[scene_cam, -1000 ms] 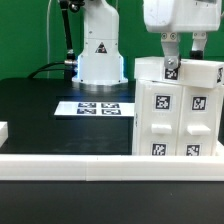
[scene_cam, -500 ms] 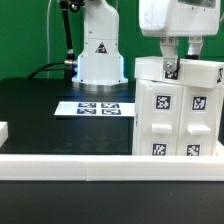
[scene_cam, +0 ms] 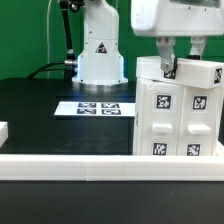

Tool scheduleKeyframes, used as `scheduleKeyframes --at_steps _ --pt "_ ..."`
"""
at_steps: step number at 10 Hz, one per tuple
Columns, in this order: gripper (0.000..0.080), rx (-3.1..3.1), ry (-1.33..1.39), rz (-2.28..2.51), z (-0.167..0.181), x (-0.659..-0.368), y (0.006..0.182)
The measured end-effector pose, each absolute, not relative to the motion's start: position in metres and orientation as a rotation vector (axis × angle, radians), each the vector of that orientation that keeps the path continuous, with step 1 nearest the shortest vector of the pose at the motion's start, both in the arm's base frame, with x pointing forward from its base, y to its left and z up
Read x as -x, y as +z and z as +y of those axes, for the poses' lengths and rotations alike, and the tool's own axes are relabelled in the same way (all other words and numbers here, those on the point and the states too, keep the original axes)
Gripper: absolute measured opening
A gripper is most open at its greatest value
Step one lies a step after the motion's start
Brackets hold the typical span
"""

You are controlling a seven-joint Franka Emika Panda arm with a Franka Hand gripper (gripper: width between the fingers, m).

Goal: Assemble cabinet

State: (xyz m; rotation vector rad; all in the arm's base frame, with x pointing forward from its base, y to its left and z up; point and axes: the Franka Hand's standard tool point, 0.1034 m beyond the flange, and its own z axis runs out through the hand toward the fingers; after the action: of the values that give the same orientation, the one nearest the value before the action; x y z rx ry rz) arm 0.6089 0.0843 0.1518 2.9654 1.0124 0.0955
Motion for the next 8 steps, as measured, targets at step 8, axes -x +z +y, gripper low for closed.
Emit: scheduleKeyframes --at_steps 8 --pt "0.0560 -3.141 0.145 -0.380 0.0842 -0.6120 0.1519"
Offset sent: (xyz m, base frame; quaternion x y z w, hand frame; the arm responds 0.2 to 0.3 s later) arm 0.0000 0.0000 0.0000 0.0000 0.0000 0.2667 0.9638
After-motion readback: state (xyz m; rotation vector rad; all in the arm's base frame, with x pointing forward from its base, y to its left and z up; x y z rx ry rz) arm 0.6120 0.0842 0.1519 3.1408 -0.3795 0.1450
